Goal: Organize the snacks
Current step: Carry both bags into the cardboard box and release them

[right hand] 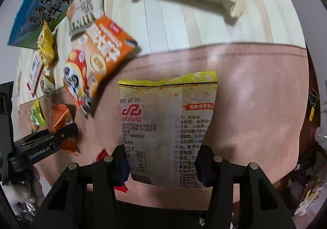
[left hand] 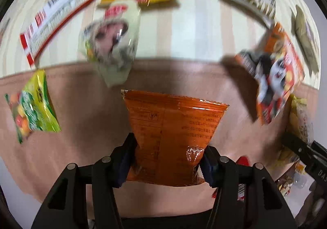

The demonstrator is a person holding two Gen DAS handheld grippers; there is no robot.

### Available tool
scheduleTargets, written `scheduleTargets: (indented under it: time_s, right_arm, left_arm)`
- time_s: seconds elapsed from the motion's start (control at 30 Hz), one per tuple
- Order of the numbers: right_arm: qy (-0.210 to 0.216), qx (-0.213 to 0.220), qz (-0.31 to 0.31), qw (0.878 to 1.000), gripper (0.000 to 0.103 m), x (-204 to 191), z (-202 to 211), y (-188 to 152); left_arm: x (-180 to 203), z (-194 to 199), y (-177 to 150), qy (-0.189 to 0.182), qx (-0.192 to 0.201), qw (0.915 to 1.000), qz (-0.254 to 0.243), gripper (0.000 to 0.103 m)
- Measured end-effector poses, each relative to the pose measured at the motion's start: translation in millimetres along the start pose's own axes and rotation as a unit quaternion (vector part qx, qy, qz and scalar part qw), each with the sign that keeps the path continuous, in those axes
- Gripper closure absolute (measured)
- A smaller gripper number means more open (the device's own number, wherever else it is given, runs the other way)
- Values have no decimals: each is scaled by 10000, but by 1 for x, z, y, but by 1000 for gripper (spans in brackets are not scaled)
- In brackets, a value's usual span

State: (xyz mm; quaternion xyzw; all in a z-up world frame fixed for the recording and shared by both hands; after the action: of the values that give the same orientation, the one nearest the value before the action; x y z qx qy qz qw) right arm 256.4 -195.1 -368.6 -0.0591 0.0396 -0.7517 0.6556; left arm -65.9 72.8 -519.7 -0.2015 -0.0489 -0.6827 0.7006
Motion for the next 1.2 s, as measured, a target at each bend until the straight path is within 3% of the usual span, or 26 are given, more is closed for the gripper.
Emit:
scheduleTargets:
  time_s: [0.17, 0.33, 0.53, 0.63, 0.77, 0.9, 1.03, 1.2]
  right_arm:
    - [24, -96, -111, 9999, 43, -4, -9, -3]
    - [-10, 70, -157, 9999, 55, 1, 3, -3]
    - [470, 334, -154, 9982, 57, -8, 58, -2]
    - [762, 629, -3, 9951, 57, -23, 101, 13]
    - [1143, 1088, 256, 9871, 57, -53, 157, 54]
    - [1117, 1673, 569, 9779, 57, -80, 206, 118]
    - [728, 2057, 740, 9731, 57, -105, 228, 189]
    - [365, 1951, 736, 9773, 57, -125, 223, 279]
  left_arm:
    - [-6, -5, 0, -12, 35, 10000, 55, 48]
    - [0, 17, -6, -17, 235, 9997, -7, 52]
    - [19, 87, -4, -472, 779, 9958, -42, 52]
    - [34, 144, 12, -838, 1246, 9886, -86, 52]
    - [45, 204, 50, -1132, 1721, 9784, -151, 52]
    - [52, 248, 97, -974, 2139, 9718, -217, 52]
    - [36, 263, 155, -625, 2150, 9746, -68, 52]
    - [0, 250, 229, -148, 1856, 9824, 139, 51]
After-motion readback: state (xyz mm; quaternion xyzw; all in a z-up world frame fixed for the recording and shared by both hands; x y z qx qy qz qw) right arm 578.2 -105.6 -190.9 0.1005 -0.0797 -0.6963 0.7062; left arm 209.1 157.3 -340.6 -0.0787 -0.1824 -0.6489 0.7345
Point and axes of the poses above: each gripper's, at about its wrist camera, not at the fingertips, and z roughly against the way its jaws point, x to its right, y to its top, the point moved 7 cm from there along -z, roughly the way its jaws point, and after that the axes turned 14 degrees about -y, right-handed, at the moved point
